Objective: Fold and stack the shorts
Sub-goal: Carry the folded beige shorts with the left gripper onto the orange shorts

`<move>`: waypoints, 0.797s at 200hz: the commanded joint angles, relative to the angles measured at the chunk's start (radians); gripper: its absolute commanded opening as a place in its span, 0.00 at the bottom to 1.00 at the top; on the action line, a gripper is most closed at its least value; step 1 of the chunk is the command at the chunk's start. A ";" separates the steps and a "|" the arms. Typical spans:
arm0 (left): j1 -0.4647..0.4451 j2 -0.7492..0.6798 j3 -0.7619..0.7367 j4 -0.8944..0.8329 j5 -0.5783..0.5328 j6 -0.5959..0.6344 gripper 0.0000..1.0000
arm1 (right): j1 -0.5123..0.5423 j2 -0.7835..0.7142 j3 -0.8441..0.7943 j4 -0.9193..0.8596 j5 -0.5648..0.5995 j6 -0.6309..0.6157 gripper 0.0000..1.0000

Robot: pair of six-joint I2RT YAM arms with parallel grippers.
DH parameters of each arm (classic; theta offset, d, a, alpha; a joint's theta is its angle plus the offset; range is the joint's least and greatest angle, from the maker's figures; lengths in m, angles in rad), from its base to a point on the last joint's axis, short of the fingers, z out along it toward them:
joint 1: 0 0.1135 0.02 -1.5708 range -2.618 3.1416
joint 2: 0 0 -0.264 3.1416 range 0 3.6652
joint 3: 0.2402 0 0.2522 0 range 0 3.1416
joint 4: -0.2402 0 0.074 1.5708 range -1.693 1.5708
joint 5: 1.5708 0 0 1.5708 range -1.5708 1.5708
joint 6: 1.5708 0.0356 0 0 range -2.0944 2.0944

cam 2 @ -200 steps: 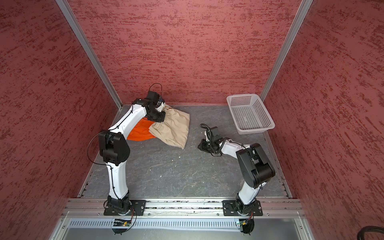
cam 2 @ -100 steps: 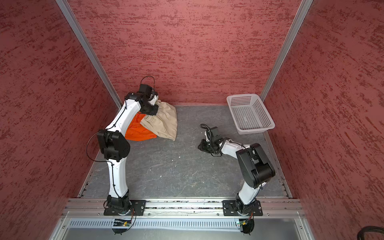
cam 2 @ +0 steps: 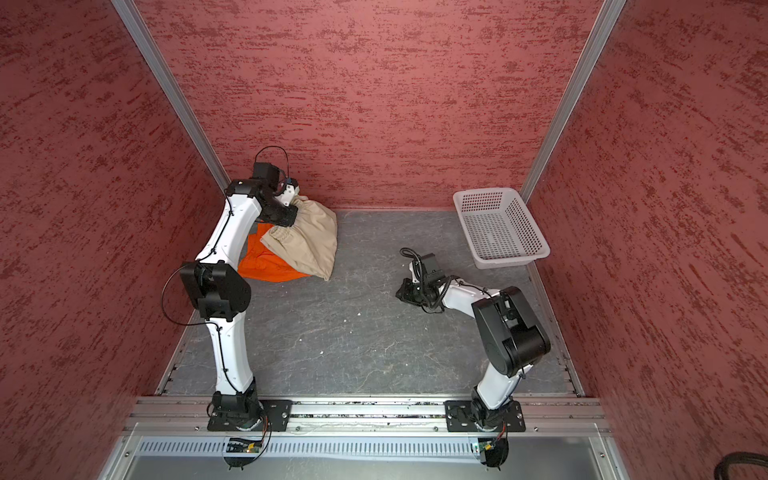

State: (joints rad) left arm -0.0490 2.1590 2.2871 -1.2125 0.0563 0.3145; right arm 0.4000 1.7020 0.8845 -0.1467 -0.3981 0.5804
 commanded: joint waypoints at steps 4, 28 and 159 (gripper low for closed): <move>0.009 -0.011 0.041 0.002 0.057 0.046 0.00 | -0.001 0.009 0.021 0.007 0.007 0.012 0.29; 0.027 -0.011 0.072 0.005 0.071 0.051 0.00 | -0.001 0.013 0.027 0.004 0.002 0.011 0.29; 0.134 0.007 0.080 0.008 0.118 0.067 0.00 | -0.001 0.023 0.045 -0.010 0.002 0.007 0.29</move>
State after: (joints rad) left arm 0.0471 2.1590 2.3730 -1.2354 0.1566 0.3714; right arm 0.4000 1.7111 0.9001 -0.1539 -0.3988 0.5842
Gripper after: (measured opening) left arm 0.120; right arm 0.288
